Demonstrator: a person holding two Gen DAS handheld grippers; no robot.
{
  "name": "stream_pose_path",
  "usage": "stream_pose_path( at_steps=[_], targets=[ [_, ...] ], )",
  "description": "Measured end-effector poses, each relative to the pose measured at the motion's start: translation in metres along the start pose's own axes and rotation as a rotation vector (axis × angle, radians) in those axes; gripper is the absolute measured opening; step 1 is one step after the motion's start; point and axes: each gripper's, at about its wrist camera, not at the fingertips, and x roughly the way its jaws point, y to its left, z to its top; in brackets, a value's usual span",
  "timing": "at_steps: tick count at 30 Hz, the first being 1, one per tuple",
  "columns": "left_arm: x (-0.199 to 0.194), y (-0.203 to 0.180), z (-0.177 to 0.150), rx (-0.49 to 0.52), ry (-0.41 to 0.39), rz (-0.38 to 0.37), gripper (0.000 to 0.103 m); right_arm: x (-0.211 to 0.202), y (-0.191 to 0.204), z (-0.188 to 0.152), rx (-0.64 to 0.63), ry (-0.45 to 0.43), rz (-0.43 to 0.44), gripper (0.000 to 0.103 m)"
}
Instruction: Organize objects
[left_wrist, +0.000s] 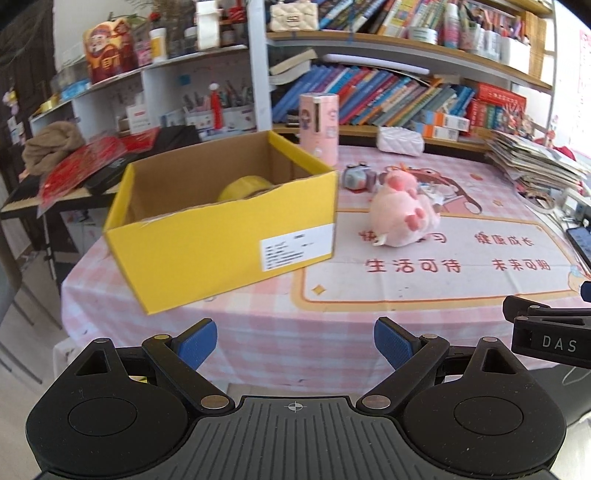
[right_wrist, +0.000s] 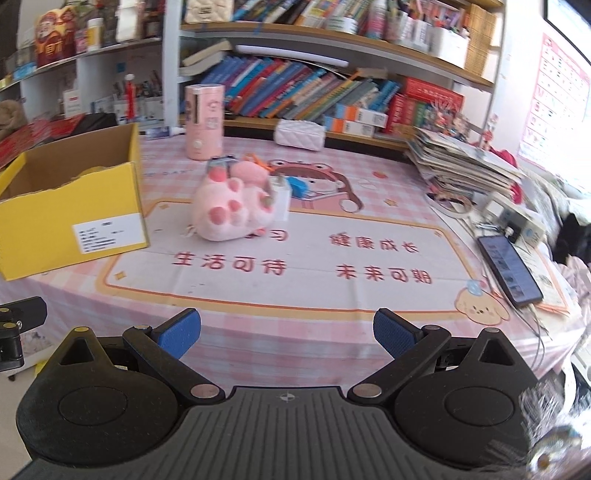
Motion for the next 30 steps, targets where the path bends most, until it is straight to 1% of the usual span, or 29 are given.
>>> stream_pose_path(
  at_steps=[7, 16, 30],
  targets=[
    [0.016, -0.022, 0.013, 0.028, 0.002, -0.033, 0.094, 0.014, -0.021, 0.007, 0.026, 0.015, -0.037, 0.101],
    [0.037, -0.047, 0.033, 0.044, 0.001, -0.058, 0.094, 0.036, -0.045, 0.024, 0.039, 0.024, -0.064, 0.101],
    [0.070, -0.069, 0.054, 0.032, 0.022, -0.052, 0.094, 0.077, -0.062, 0.049, 0.012, 0.051, -0.044, 0.101]
  ],
)
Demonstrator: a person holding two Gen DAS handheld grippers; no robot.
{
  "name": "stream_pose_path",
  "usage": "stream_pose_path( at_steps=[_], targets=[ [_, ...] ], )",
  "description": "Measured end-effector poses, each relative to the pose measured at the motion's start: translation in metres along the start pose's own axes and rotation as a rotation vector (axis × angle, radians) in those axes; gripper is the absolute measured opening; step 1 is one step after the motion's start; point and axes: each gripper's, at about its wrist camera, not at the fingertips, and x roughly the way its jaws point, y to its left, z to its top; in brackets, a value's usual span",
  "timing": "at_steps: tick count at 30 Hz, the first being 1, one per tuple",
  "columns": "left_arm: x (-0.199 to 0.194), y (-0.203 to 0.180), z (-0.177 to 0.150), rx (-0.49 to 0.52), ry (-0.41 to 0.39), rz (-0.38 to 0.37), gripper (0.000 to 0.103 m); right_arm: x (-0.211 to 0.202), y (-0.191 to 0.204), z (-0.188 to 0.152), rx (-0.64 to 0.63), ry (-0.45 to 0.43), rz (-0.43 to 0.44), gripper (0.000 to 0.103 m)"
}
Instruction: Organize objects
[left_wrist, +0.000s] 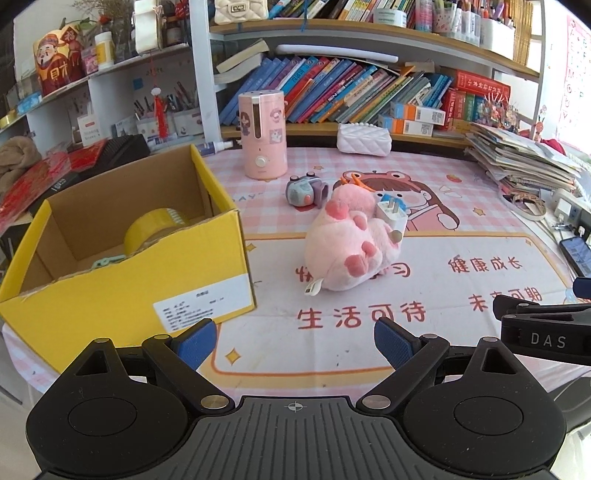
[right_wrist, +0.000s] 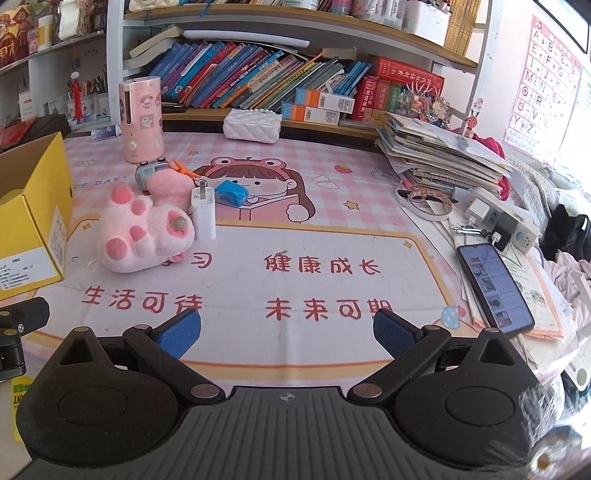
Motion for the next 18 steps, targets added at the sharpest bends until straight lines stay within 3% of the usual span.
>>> stream_pose_path(
  at_steps=[18],
  targets=[
    [0.031, -0.025, 0.027, -0.017, 0.004, 0.036, 0.094, 0.049, -0.017, 0.035, -0.030, 0.014, 0.084, 0.099]
  ],
)
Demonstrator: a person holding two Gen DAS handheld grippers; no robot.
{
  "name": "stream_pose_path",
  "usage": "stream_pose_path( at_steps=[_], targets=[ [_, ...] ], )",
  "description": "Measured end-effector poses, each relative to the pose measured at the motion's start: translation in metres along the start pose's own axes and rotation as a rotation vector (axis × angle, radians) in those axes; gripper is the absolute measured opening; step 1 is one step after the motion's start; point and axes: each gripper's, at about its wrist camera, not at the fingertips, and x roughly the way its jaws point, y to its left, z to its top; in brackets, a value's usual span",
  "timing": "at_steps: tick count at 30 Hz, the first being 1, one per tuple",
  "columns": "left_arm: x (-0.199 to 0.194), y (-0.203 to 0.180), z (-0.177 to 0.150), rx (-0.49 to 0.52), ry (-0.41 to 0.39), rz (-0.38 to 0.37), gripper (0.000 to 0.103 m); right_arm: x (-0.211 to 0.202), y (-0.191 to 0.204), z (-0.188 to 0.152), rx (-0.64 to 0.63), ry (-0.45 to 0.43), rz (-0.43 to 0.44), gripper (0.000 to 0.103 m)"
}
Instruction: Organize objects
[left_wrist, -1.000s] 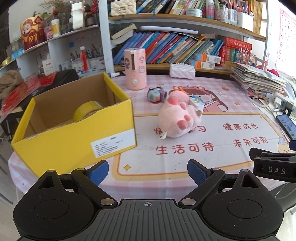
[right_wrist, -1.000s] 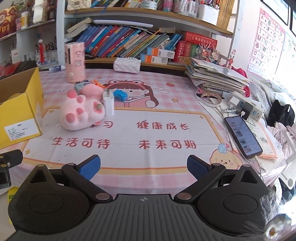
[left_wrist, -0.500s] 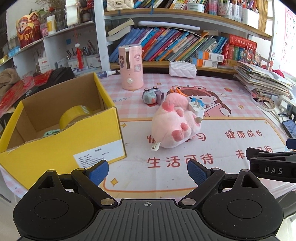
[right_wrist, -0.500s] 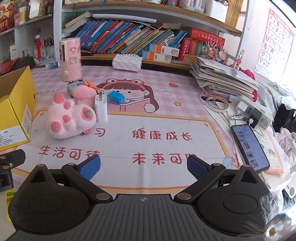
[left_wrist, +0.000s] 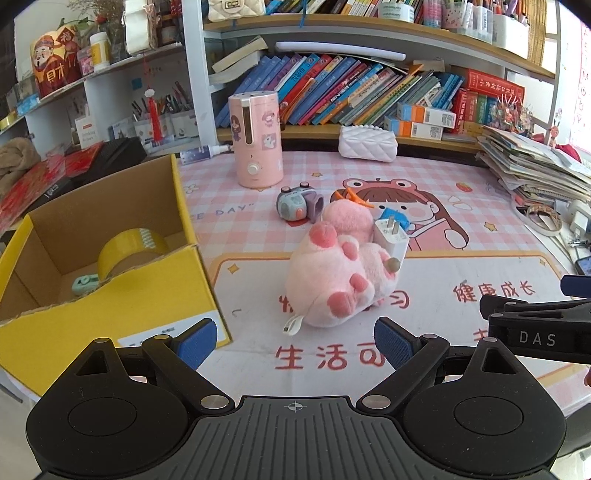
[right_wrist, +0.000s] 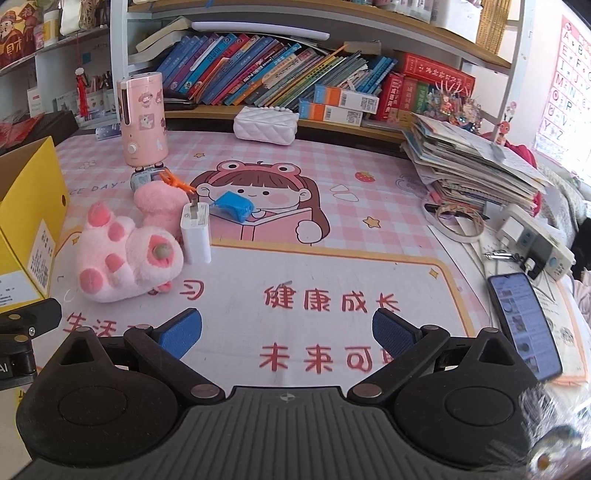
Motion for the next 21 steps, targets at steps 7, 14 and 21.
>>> stream_pose_path(
  at_steps=[7, 14, 21],
  targets=[
    [0.007, -0.007, 0.009, -0.011, -0.002, 0.022, 0.094, 0.011, -0.008, 0.012, 0.000, -0.010, 0.045, 0.098],
    [0.012, -0.013, 0.016, -0.020, -0.008, 0.033, 0.094, 0.019, -0.015, 0.022, 0.005, -0.027, 0.082, 0.097],
    [0.014, -0.019, 0.023, -0.022, -0.030, 0.047, 0.093, 0.025, -0.021, 0.031, 0.008, -0.043, 0.115, 0.089]
  ],
)
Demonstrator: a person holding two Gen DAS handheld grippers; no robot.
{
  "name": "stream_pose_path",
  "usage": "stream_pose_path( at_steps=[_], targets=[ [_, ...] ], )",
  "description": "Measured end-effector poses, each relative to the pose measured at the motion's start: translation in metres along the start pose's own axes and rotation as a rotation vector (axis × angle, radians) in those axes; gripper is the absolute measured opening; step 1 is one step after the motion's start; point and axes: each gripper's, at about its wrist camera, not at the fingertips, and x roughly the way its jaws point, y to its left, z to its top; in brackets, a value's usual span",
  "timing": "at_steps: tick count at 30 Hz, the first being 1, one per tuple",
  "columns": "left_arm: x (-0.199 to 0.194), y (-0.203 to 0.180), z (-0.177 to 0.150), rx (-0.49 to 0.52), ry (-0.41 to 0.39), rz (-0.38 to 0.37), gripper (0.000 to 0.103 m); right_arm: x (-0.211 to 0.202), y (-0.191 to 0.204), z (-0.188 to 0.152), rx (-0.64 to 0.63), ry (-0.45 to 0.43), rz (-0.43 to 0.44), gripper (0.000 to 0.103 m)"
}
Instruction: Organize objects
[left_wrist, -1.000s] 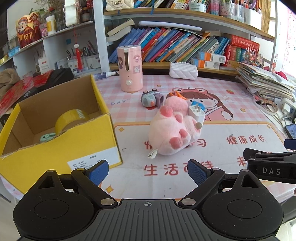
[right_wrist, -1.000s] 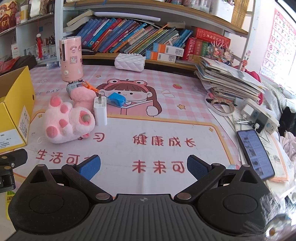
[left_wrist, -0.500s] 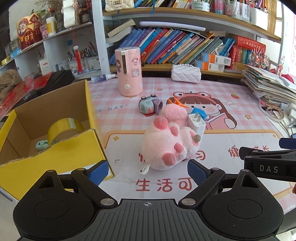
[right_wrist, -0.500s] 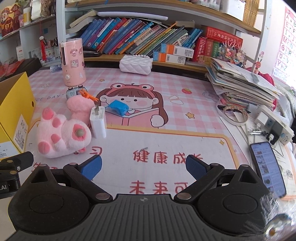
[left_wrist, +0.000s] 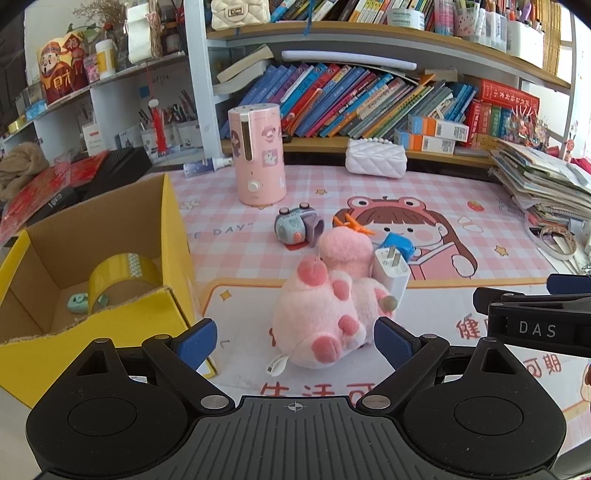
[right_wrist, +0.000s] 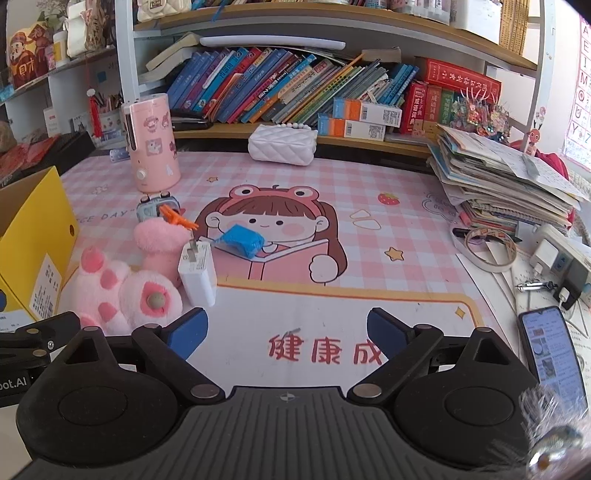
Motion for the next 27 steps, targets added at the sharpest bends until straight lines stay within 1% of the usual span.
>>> stream_pose_path(
  at_steps=[2, 5, 6, 7, 10, 15, 20, 22, 24, 25, 27],
  targets=[
    [0.000, -0.002, 0.002, 0.003, -0.010, 0.000, 0.093, 0.000, -0.002, 0.002, 0.002, -0.007, 0.011, 0.087],
    [0.002, -0.006, 0.002, 0.005, -0.012, -0.006, 0.093, 0.001, -0.005, 0.005, 0.008, -0.021, 0.032, 0.080],
    [0.003, -0.007, 0.002, 0.007, -0.009, -0.007, 0.092, 0.002, -0.006, 0.006, 0.010, -0.021, 0.038, 0.080],
    [0.003, -0.008, 0.002, 0.009, -0.008, -0.009, 0.088, 0.003, -0.007, 0.006, 0.010, -0.021, 0.044, 0.080],
    [0.008, -0.012, 0.003, 0.016, 0.002, -0.010, 0.084, 0.007, -0.008, 0.007, 0.009, -0.019, 0.061, 0.080],
    [0.020, -0.019, 0.003, 0.045, 0.028, 0.008, 0.083, 0.014, -0.010, 0.011, 0.011, -0.019, 0.079, 0.080],
    [0.040, -0.025, 0.009, 0.074, 0.047, 0.027, 0.085, 0.022, -0.014, 0.016, 0.005, -0.019, 0.089, 0.080],
    [0.049, -0.025, 0.011, 0.070, 0.061, 0.027, 0.091, 0.024, -0.016, 0.017, -0.001, -0.021, 0.093, 0.080],
    [0.059, -0.024, 0.012, 0.050, 0.087, 0.016, 0.092, 0.027, -0.018, 0.018, -0.004, -0.022, 0.094, 0.080],
    [0.064, -0.023, 0.013, 0.035, 0.101, 0.005, 0.095, 0.029, -0.019, 0.019, -0.004, -0.020, 0.094, 0.080],
    [0.072, -0.020, 0.013, 0.002, 0.118, -0.030, 0.096, 0.032, -0.022, 0.020, -0.004, -0.015, 0.096, 0.080]
  ],
)
